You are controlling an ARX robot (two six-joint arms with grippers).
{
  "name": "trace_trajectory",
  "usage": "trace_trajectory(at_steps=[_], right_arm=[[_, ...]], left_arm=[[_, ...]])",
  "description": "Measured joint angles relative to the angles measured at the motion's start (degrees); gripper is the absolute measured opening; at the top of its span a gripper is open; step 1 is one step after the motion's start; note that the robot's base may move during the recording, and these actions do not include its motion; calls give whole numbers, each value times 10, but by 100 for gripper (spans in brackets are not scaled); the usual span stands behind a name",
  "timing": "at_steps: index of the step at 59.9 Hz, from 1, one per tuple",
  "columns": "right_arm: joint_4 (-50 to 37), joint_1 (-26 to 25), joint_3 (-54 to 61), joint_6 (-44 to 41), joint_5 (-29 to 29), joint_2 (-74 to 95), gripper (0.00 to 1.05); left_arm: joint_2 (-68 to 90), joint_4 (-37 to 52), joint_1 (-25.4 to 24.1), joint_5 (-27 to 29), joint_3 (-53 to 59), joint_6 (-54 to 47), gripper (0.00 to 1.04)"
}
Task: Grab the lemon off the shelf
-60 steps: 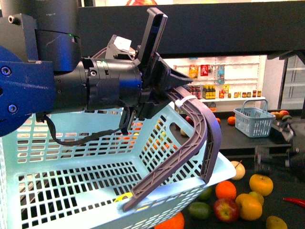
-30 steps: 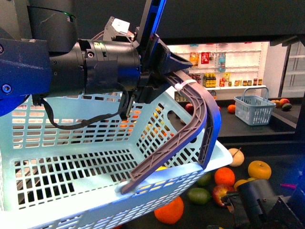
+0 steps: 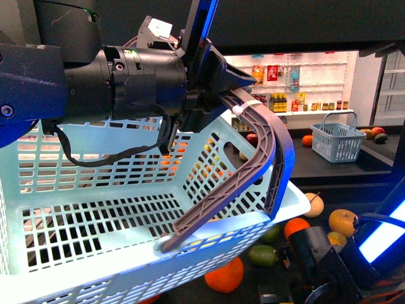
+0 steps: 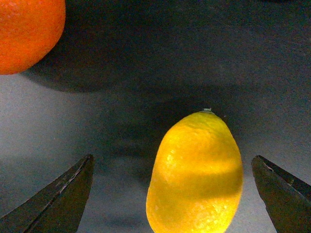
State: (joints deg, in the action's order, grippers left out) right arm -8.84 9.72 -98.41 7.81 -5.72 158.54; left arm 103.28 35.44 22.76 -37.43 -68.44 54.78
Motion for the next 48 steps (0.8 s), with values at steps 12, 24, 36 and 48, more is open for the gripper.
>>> trace_trajectory(at_steps=[12,24,36,48], right_arm=[[15,2,-28,0,-9,29,97],[21,-2,-42,1,-12,46,97],[25,-3,-56,1,-12,53,91],[34,-5,-61,1,-16,54,61]], left_arm=[[0,0,0,0,0,0,9],[0,0,0,0,0,0,9],[0,0,0,0,0,0,9],[0,0,0,0,0,0,9]])
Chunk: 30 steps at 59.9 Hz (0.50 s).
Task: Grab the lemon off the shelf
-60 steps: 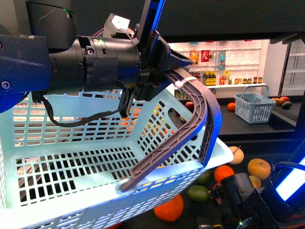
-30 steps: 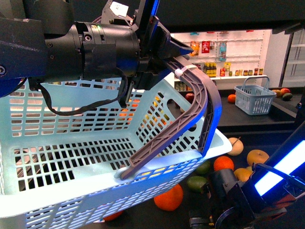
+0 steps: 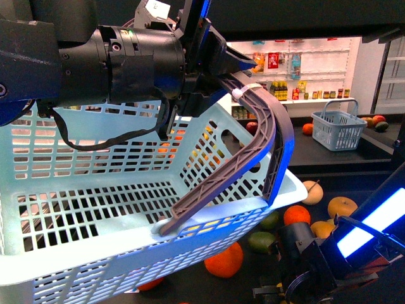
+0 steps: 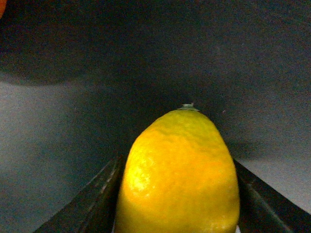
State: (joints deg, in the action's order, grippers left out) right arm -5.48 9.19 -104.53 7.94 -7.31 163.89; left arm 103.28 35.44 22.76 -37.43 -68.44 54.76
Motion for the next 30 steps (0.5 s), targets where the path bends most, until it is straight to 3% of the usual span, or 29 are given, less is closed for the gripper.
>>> trace_trajectory(at_steps=[9,30], right_arm=[[1,-11,25,3,5,-17,47],[-50,-81,171,-18,13,-177,46]], left_arm=[[0,0,0,0,0,0,9],[0,0,0,0,0,0,9]])
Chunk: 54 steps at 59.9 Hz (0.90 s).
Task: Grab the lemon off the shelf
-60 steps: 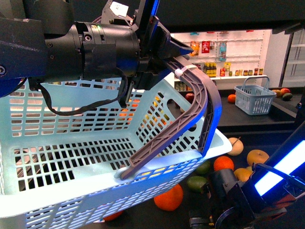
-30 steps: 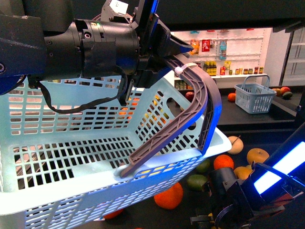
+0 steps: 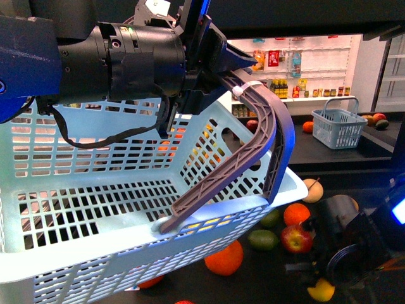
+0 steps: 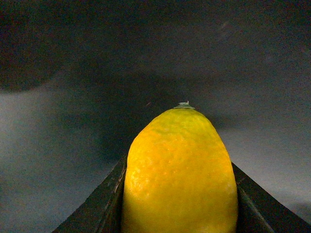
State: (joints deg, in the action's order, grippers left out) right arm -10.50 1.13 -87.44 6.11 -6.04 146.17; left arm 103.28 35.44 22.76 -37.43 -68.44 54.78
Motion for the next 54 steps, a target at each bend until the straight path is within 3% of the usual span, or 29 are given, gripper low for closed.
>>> trace_trajectory(at_steps=[11,20,32,54], right_arm=[[-15,-47,63,1,40,-145,46],[-13,-50,82,38,97,-267,46],[-8,-3,96,94,157,-400,46],[-21,90,140,129,158,-401,46]], left_arm=[[0,0,0,0,0,0,9],[0,0,0,0,0,0,9],[0,0,0,0,0,-1,9],[0,0,0,0,0,0,9]])
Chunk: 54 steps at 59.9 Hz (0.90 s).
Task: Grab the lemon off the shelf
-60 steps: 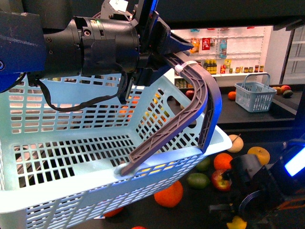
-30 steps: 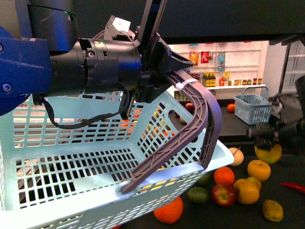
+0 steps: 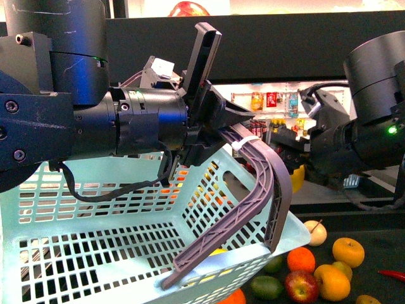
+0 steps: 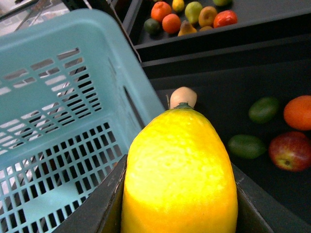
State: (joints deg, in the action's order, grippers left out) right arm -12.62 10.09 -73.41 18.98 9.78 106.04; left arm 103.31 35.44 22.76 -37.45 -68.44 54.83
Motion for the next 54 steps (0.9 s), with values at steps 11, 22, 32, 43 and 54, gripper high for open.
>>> trace_trajectory(at_steps=[11,22,32,43,54], right_arm=[[-4,24,0,17,-1,16,46],[1,35,1,16,-10,27,60],[1,29,1,21,-12,25,82],[-7,2,15,-15,-59,-14,97],[-15,-35,89,-119,-142,-153,97]], left_arm=[[0,0,0,0,0,0,9],[0,0,0,0,0,0,9],[0,0,0,0,0,1,9],[0,0,0,0,0,1,9],[0,0,0,0,0,0,9]])
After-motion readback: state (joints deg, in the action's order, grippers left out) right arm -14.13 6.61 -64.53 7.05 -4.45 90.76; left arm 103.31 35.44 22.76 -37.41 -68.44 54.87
